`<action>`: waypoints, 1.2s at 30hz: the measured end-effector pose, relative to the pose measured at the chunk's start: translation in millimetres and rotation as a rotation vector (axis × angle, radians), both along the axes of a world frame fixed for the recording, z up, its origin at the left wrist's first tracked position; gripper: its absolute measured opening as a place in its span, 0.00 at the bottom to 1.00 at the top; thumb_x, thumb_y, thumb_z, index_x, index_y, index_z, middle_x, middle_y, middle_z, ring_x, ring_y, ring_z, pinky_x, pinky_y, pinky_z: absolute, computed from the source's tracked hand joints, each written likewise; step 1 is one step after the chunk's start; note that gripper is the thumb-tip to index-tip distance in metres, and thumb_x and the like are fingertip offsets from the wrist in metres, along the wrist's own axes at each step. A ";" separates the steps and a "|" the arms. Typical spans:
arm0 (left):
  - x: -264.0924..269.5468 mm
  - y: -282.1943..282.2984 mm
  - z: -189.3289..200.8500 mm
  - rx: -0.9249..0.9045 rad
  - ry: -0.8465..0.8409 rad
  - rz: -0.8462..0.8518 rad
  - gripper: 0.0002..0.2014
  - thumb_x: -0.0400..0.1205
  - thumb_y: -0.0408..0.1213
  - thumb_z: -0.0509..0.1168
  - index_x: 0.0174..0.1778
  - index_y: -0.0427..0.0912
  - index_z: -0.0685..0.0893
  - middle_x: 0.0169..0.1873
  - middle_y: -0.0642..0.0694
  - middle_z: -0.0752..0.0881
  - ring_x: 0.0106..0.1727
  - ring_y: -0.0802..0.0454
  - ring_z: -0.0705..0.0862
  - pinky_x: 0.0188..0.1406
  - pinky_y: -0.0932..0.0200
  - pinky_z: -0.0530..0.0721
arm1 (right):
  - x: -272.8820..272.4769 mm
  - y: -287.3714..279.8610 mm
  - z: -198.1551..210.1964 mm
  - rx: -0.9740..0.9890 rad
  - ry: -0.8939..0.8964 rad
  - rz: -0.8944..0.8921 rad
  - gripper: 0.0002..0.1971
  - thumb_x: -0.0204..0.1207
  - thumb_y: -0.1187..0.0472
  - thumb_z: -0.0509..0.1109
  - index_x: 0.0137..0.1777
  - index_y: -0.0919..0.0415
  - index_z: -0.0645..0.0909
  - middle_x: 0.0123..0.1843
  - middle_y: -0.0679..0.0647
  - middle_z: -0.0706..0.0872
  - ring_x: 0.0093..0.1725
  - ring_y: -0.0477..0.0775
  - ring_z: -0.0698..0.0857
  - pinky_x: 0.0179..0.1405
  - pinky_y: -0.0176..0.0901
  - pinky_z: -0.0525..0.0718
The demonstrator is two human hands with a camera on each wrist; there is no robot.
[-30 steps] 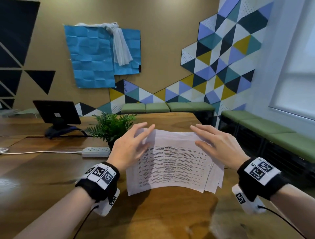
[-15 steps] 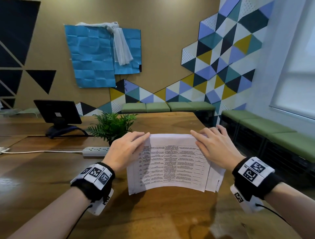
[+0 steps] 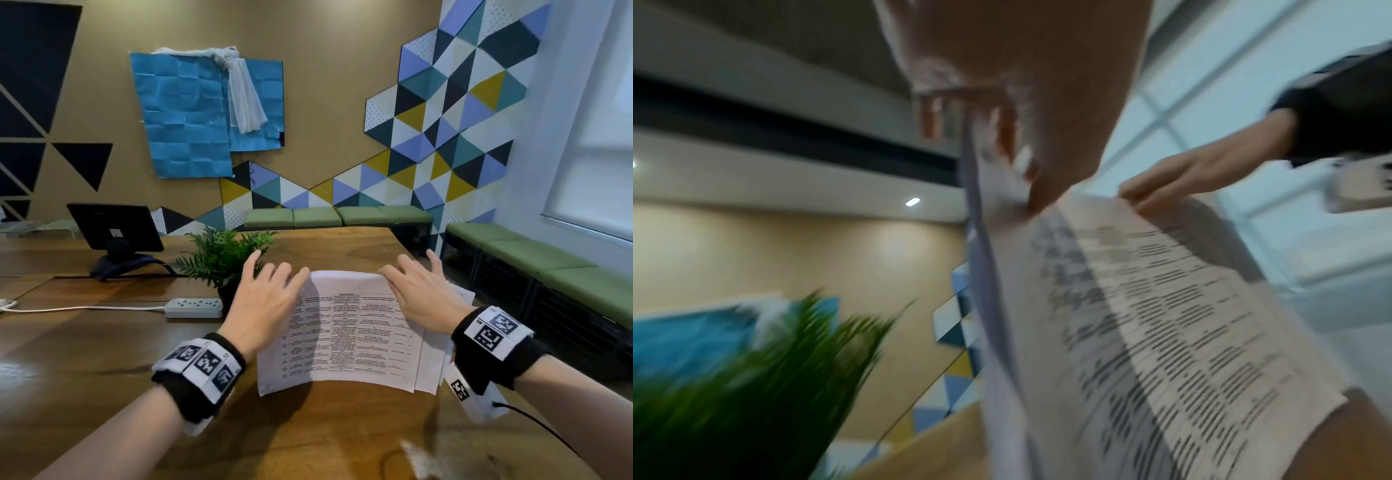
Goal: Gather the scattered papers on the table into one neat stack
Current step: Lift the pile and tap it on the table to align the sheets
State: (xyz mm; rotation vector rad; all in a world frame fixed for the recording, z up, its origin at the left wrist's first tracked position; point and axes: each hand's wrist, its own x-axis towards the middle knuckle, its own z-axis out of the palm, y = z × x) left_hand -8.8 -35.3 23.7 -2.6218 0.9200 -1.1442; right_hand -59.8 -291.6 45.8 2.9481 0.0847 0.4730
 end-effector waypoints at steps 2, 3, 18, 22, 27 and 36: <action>-13.3 -27.9 13.3 0.092 0.166 0.146 0.33 0.80 0.52 0.62 0.80 0.43 0.64 0.58 0.43 0.84 0.60 0.41 0.83 0.79 0.30 0.54 | 1.1 2.0 -2.2 0.031 -0.013 0.010 0.15 0.84 0.62 0.50 0.65 0.53 0.74 0.52 0.48 0.78 0.57 0.55 0.83 0.80 0.68 0.48; -16.7 -44.6 18.1 0.115 0.239 0.164 0.33 0.82 0.54 0.58 0.80 0.43 0.60 0.62 0.42 0.82 0.65 0.40 0.81 0.80 0.30 0.50 | 1.8 2.8 -2.6 0.032 -0.031 0.016 0.14 0.84 0.62 0.50 0.62 0.53 0.74 0.52 0.48 0.82 0.57 0.55 0.83 0.80 0.67 0.47; -8.8 -108.8 15.4 0.096 0.363 -0.068 0.21 0.79 0.26 0.61 0.67 0.42 0.67 0.53 0.43 0.84 0.45 0.41 0.86 0.34 0.52 0.75 | -58.8 15.7 -66.7 0.293 0.070 0.176 0.06 0.76 0.64 0.59 0.42 0.51 0.73 0.44 0.46 0.76 0.44 0.50 0.79 0.43 0.39 0.75; 1.5 -85.2 45.1 -0.192 0.431 -0.156 0.16 0.78 0.26 0.59 0.59 0.45 0.69 0.46 0.45 0.85 0.42 0.41 0.87 0.43 0.45 0.88 | -56.8 4.4 -84.6 0.557 0.441 -0.052 0.09 0.79 0.54 0.61 0.51 0.43 0.81 0.50 0.44 0.85 0.56 0.51 0.87 0.50 0.35 0.80; 26.8 -42.3 50.1 -0.781 0.847 -0.202 0.12 0.80 0.29 0.59 0.58 0.40 0.73 0.52 0.40 0.85 0.46 0.40 0.85 0.51 0.45 0.86 | -34.7 -12.4 -64.9 1.613 0.408 -0.143 0.47 0.63 0.38 0.77 0.81 0.53 0.64 0.74 0.52 0.78 0.69 0.59 0.80 0.61 0.54 0.81; 0.3 -30.7 -3.9 -1.310 0.859 -0.224 0.08 0.83 0.28 0.56 0.56 0.43 0.72 0.50 0.45 0.85 0.49 0.42 0.87 0.52 0.39 0.87 | -11.4 16.2 -18.8 1.726 0.000 0.054 0.17 0.75 0.74 0.69 0.61 0.56 0.81 0.60 0.60 0.89 0.57 0.62 0.89 0.60 0.65 0.85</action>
